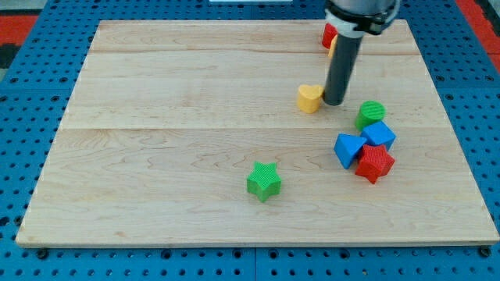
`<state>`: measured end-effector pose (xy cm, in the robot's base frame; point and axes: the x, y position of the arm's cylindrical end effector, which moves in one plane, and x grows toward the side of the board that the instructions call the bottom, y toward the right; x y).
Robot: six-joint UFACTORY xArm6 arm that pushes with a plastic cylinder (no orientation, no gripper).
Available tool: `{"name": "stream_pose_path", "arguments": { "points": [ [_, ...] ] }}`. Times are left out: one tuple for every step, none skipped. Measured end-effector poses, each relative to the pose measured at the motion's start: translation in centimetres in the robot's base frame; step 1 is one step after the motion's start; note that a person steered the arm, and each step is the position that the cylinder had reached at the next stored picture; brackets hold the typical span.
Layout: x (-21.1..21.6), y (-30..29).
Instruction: Move the yellow heart to the bottom left of the yellow hexagon
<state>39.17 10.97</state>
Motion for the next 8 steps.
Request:
{"name": "stream_pose_path", "arguments": {
  "points": [
    [3.0, -2.7],
    [1.9, -7.1],
    [-2.5, -7.6],
    [-6.3, -6.9],
    [-8.4, -10.8],
    [-9.0, -5.4],
    [-7.7, -6.1],
    [-9.4, -6.1]
  ]
}}
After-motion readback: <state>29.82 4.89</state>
